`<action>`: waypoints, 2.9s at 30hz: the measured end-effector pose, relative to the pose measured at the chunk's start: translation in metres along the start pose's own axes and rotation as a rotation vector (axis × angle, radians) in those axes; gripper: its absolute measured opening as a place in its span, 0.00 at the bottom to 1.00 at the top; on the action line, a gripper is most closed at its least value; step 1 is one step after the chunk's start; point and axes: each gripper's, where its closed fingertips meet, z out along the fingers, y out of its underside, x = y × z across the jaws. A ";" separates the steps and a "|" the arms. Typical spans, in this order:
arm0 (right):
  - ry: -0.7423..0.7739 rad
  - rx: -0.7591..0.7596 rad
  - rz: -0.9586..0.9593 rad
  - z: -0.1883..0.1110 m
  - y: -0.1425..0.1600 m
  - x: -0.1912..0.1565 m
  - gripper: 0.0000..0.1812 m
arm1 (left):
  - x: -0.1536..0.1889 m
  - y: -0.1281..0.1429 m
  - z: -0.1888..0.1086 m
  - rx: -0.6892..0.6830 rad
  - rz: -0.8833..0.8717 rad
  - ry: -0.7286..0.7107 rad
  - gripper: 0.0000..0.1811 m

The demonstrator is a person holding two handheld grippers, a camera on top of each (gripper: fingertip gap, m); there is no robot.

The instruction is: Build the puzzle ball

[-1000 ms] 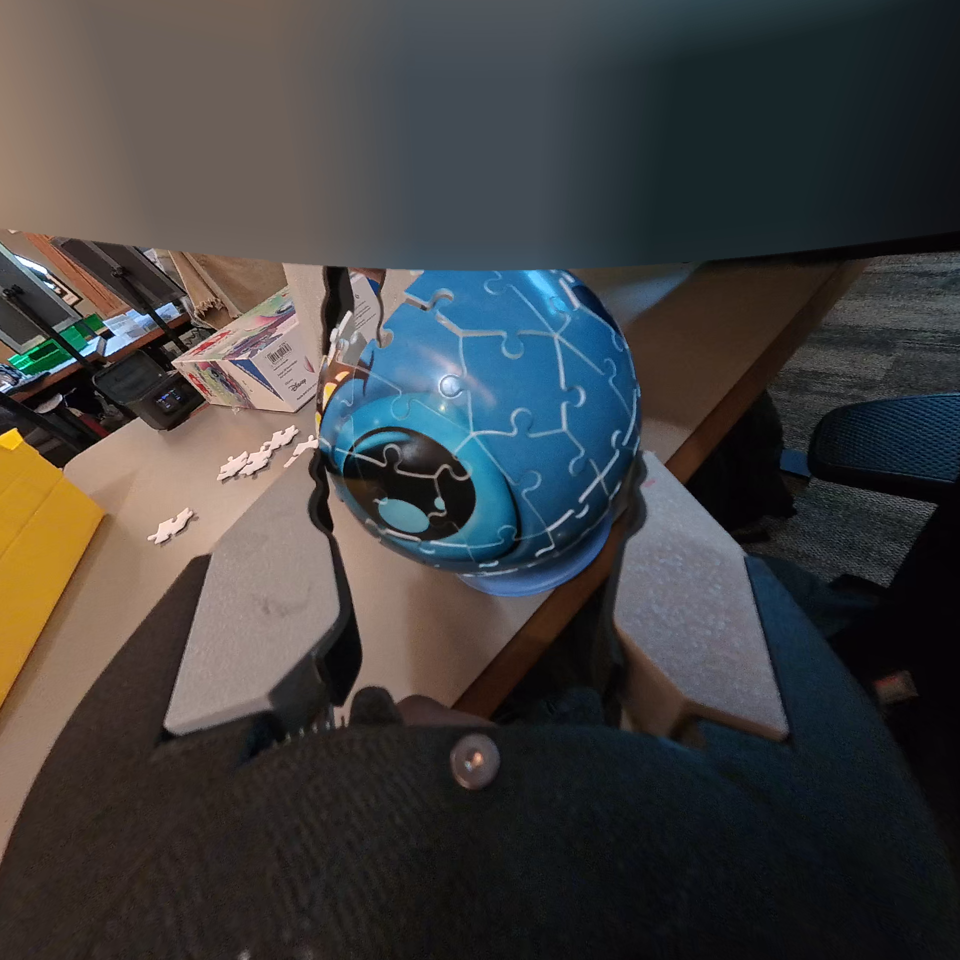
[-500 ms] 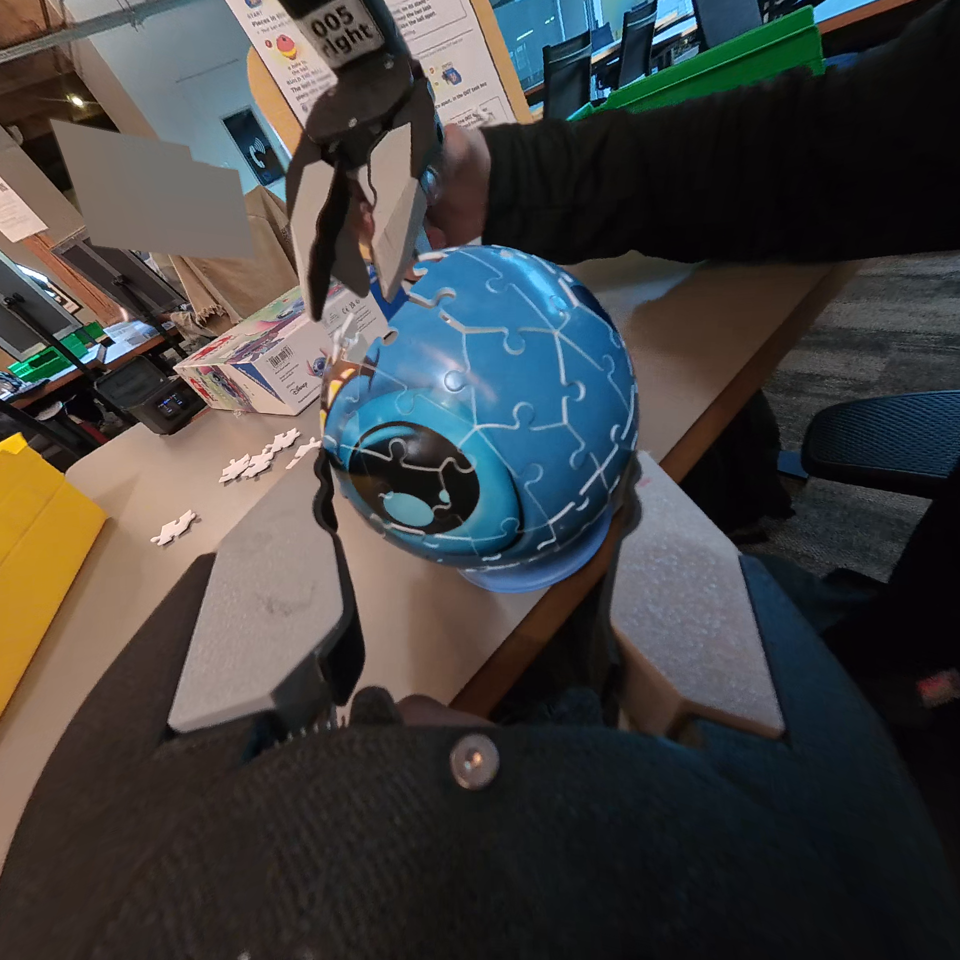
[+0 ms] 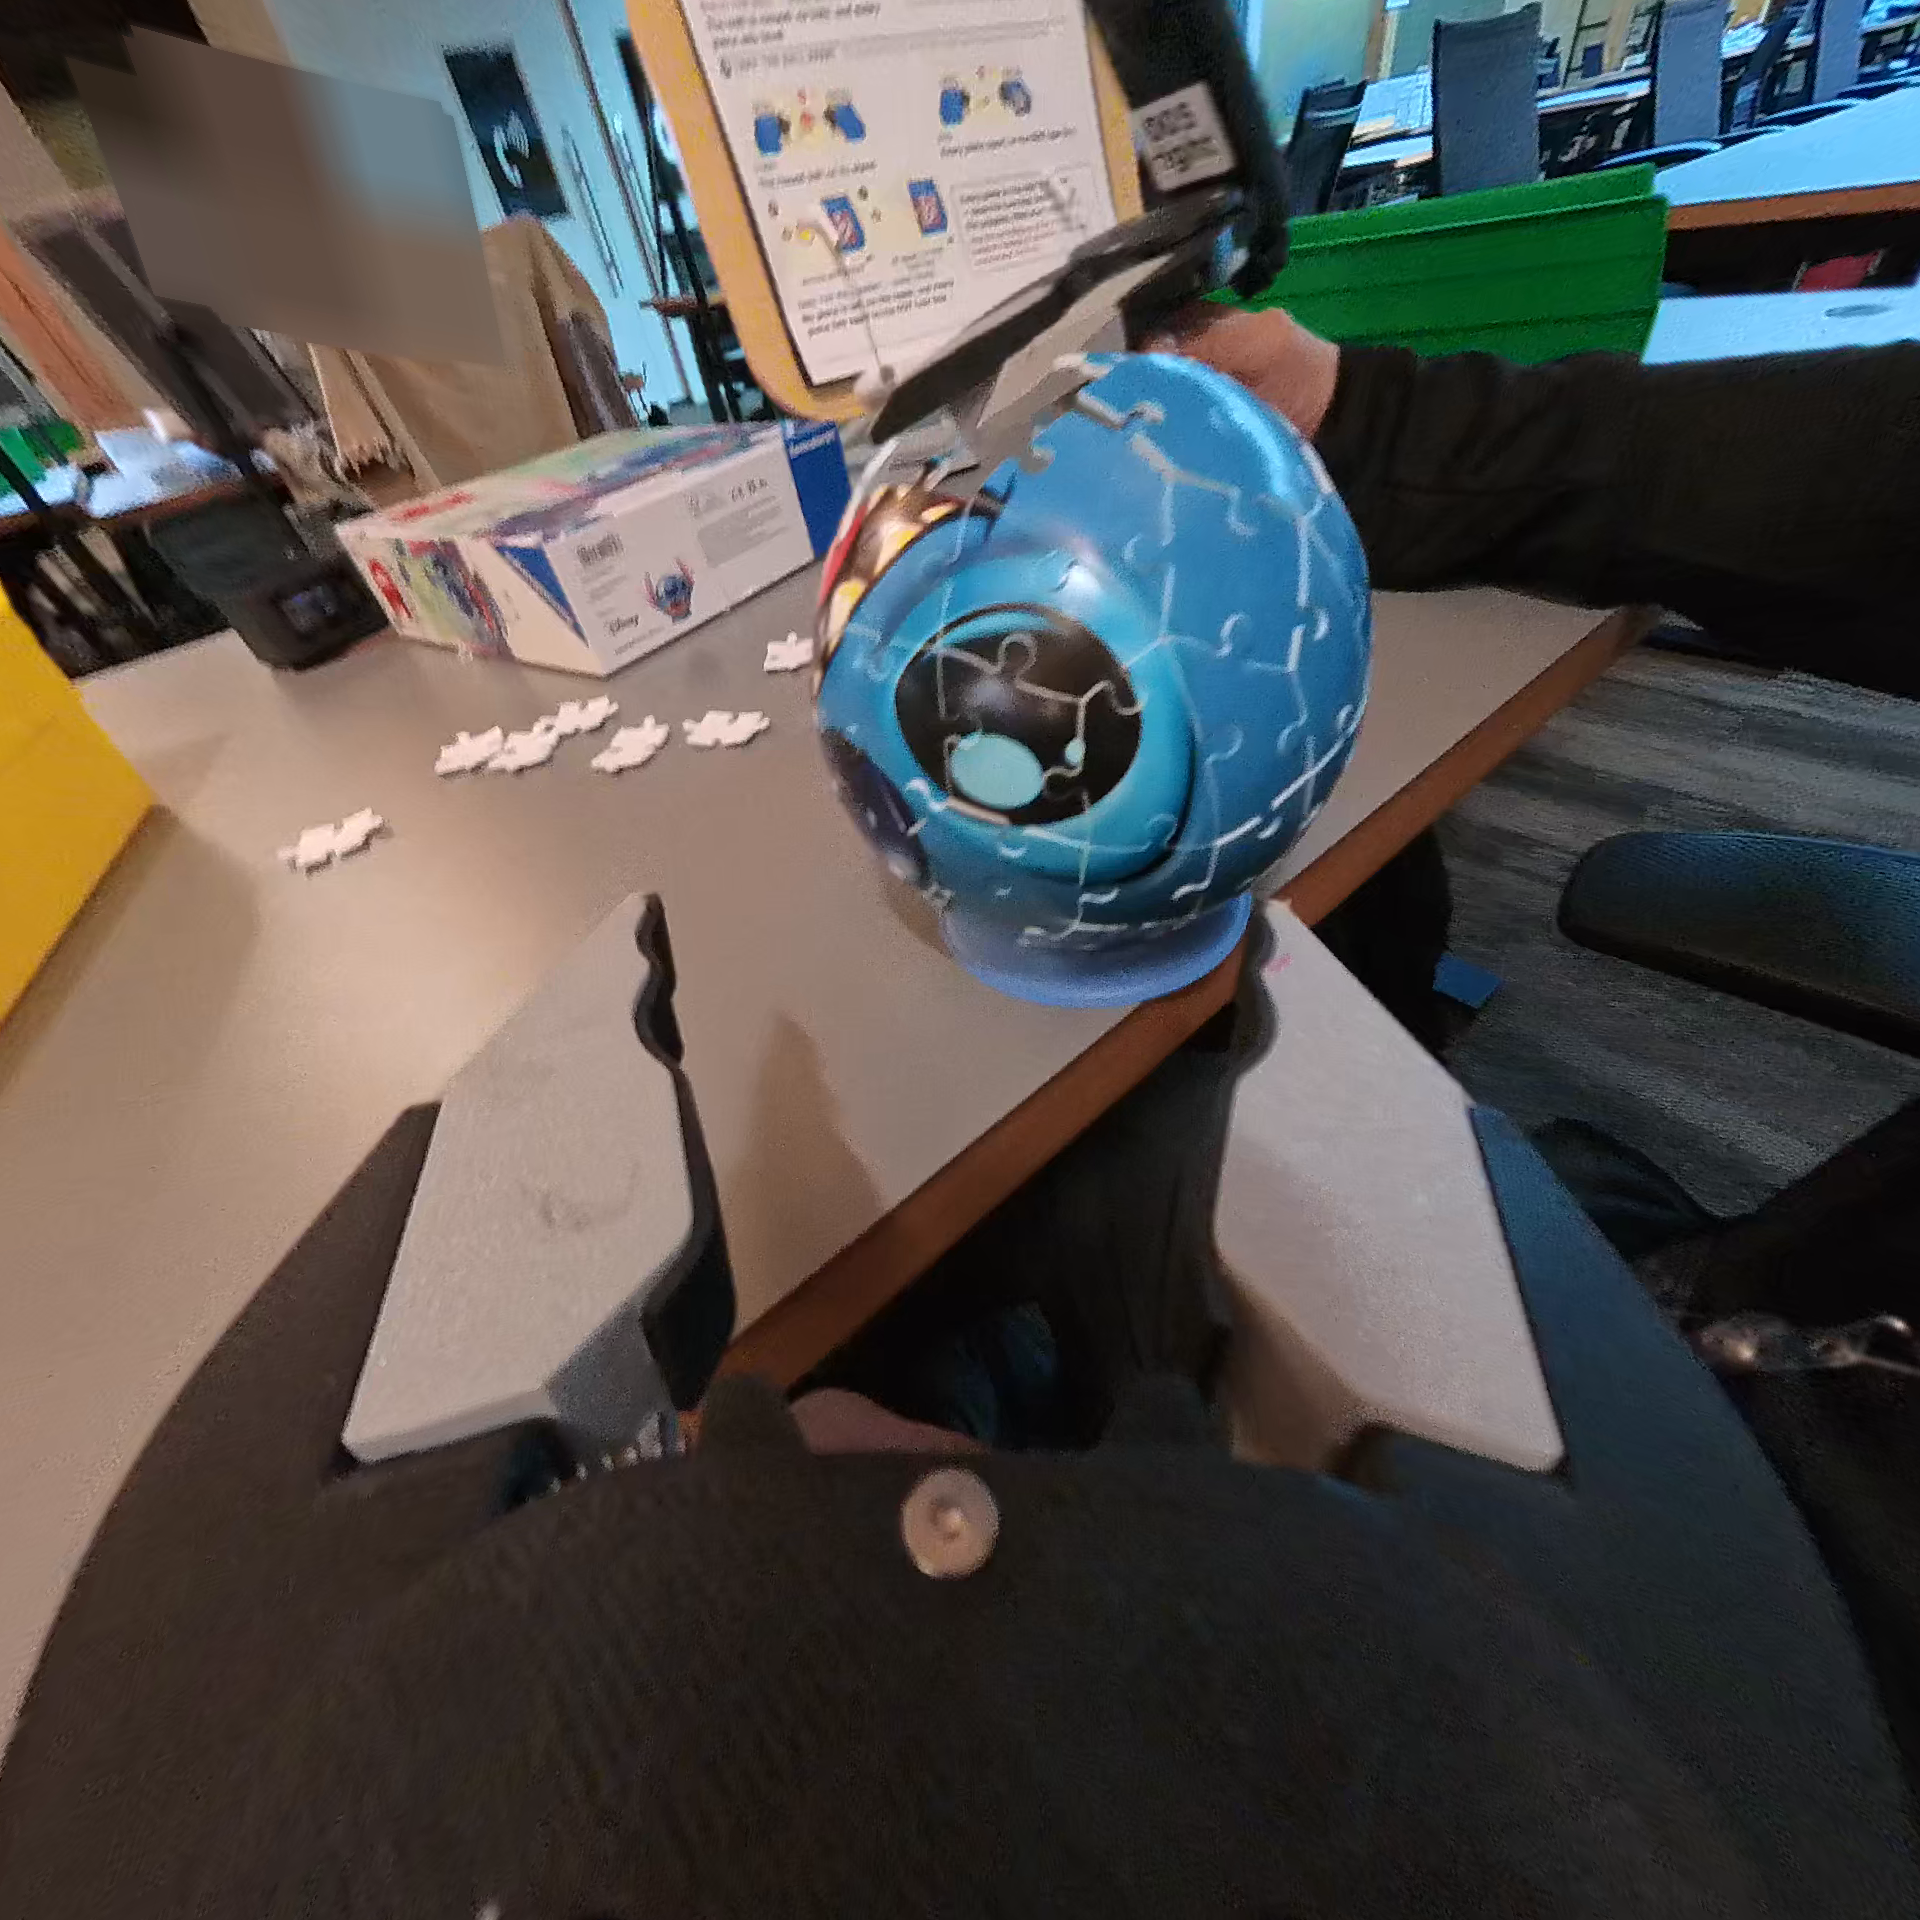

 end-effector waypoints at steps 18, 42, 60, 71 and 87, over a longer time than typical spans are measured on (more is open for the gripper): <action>-0.192 -0.108 -0.021 0.017 0.028 -0.087 0.46 | 0.021 0.006 0.044 -0.101 -0.009 0.118 0.62; -0.298 -0.779 -0.298 0.081 0.008 -0.086 0.15 | 0.028 0.006 0.058 -0.064 0.061 0.120 0.62; -0.212 -0.927 -0.522 0.077 0.025 -0.080 0.06 | 0.032 0.005 0.060 -0.058 0.079 0.086 0.59; -0.207 -0.888 -0.653 0.070 0.014 -0.085 0.11 | 0.036 0.004 0.061 -0.056 0.073 0.090 0.59; -0.186 -0.898 -0.597 0.073 0.019 -0.087 0.00 | 0.038 -0.001 0.065 -0.030 0.094 0.050 0.61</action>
